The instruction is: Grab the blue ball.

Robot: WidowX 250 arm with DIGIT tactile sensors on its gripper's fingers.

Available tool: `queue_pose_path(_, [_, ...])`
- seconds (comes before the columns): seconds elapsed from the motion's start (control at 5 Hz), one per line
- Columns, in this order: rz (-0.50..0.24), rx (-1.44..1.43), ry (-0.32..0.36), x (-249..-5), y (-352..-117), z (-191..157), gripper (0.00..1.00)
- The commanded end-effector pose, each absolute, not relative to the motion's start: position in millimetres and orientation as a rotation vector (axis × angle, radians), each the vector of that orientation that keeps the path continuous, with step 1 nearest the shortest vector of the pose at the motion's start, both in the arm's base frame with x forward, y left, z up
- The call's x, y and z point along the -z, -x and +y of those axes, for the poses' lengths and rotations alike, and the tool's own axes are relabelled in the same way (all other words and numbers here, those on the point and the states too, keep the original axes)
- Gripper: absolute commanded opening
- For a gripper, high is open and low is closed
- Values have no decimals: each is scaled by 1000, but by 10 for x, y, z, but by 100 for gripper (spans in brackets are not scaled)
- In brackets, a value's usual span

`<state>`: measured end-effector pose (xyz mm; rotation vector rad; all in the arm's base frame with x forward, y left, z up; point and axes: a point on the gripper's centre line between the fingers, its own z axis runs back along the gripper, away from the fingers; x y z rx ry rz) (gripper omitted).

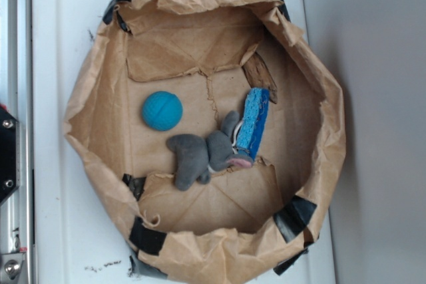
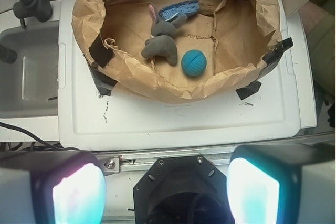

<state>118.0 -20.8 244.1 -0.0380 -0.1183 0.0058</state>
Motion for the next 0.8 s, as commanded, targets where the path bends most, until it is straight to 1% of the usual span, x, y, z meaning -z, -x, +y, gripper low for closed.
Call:
queue_pose_path(0.0, [-118, -6, 38, -2441, -1180, -208, 100])
queue_pose_path(0.2, [-103, -56, 2, -2357, -1558, -140, 100])
queue_pose_path(0.4, [-85, -56, -13, -2240, -2057, -3, 100])
queue_pose_path(0.6, [-101, 185, 49, -2157, -2484, 99, 100])
